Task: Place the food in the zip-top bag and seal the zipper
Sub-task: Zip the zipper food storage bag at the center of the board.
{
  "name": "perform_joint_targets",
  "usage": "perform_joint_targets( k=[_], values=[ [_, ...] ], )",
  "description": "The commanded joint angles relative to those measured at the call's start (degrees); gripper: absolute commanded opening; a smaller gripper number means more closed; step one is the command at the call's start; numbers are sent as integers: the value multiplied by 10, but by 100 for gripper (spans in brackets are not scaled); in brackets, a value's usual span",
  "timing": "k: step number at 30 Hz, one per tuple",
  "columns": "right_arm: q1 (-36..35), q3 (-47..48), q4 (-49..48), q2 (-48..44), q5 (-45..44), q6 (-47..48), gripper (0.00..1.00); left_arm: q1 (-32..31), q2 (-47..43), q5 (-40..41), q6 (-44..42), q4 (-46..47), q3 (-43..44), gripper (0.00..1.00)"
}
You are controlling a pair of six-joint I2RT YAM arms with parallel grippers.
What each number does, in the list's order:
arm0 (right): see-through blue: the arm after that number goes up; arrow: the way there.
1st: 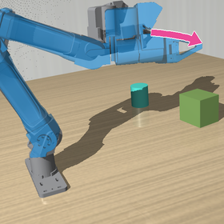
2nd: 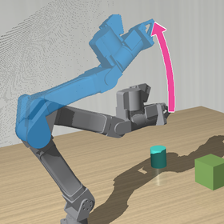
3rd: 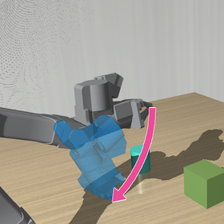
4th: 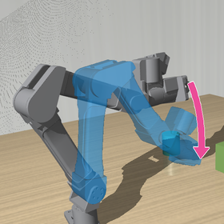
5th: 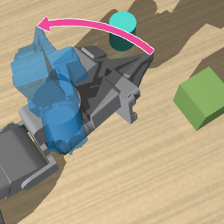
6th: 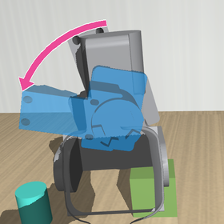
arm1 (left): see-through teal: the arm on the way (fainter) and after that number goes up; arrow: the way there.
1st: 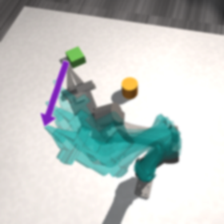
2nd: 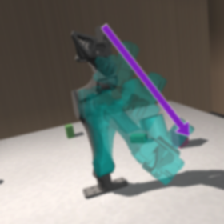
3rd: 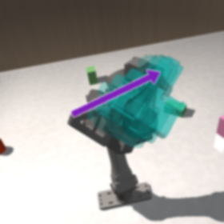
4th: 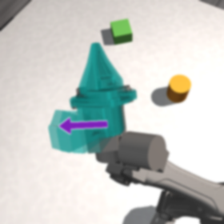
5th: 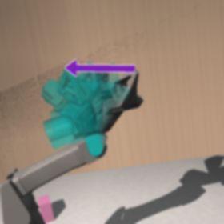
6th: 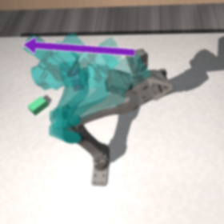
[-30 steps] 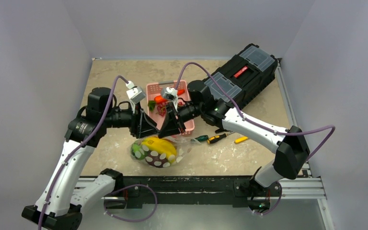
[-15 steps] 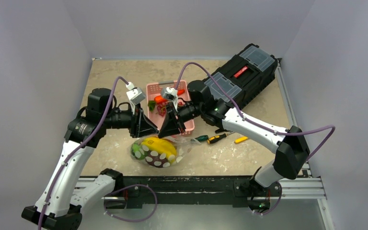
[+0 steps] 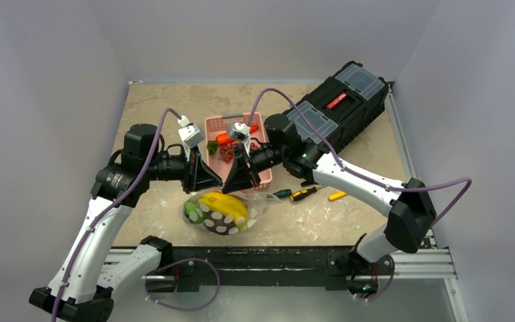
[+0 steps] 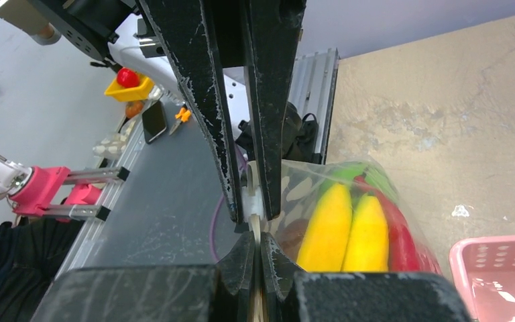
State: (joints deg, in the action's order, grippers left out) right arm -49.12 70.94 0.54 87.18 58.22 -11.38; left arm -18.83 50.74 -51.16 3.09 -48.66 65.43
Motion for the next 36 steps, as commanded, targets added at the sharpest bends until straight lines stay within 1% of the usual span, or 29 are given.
perform_joint_targets(
  k=[1, 12, 20, 21, 22, 25, 26, 28, 30, 31, 34, 36],
  values=[
    [-1, 4, -66, -26, -6, -21, 0, -17, -1, -12, -26, -1, -8, 0],
    [-3, 6, -91, -26, -11, -41, 0, -29, 17, -10, -49, -13, -6, 2],
    [-4, 9, -95, -26, -16, -42, 0, -44, 23, 22, -47, -20, 0, 1],
    [-5, 7, -90, -27, -17, -36, 0, -44, 19, 28, -44, -19, 1, 7],
    [-4, 4, -85, -28, -17, -31, 0, -44, 11, 35, -38, -15, 1, 15],
    [-4, -10, -83, -31, -1, -21, 0, -43, -25, 67, 3, 5, 3, 48],
    [-4, -15, -82, -32, 2, -19, 0, -42, -39, 79, 17, 14, 2, 57],
    [-4, -20, -79, -33, 3, -13, 0, -40, -73, 106, 57, 42, -9, 69],
    [-5, -24, -80, -33, 8, -12, 0, -37, -110, 127, 89, 72, -27, 76],
    [-4, -25, -80, -33, 9, -12, 0, -34, -128, 138, 108, 90, -39, 78],
    [-5, -22, -74, -33, 10, -9, 0, -19, -174, 148, 154, 133, -74, 80],
    [-5, -22, -74, -33, 12, -8, 0, -9, -190, 138, 174, 156, -100, 78]
  ],
)
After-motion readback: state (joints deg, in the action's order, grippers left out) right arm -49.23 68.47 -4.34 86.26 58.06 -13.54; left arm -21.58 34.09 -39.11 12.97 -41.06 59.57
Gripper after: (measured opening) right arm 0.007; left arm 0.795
